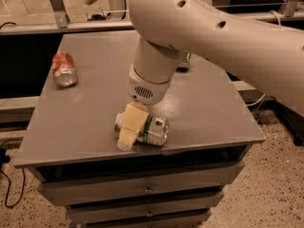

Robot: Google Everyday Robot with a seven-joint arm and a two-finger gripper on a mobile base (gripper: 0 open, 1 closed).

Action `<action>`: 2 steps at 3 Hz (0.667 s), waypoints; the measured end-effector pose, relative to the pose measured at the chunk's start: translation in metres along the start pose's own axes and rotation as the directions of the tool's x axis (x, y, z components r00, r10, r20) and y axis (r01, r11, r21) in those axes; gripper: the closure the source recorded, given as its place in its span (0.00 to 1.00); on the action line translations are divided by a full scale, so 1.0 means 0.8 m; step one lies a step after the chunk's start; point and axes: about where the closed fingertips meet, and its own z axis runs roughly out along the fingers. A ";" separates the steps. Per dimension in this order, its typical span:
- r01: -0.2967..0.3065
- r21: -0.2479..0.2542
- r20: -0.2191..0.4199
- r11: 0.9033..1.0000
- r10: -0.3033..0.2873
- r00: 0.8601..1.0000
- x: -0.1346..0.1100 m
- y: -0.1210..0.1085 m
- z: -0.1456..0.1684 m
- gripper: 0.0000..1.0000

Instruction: Place 7up can upright

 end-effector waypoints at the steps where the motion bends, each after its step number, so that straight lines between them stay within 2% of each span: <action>1: -0.052 0.010 0.005 0.999 0.052 0.999 -0.012 0.009 0.015 0.16; 2: -0.093 0.026 0.023 0.995 0.093 0.995 -0.017 0.010 0.020 0.40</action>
Offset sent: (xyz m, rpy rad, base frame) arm 0.0002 0.0250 -0.0165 0.0365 -0.0114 -0.1539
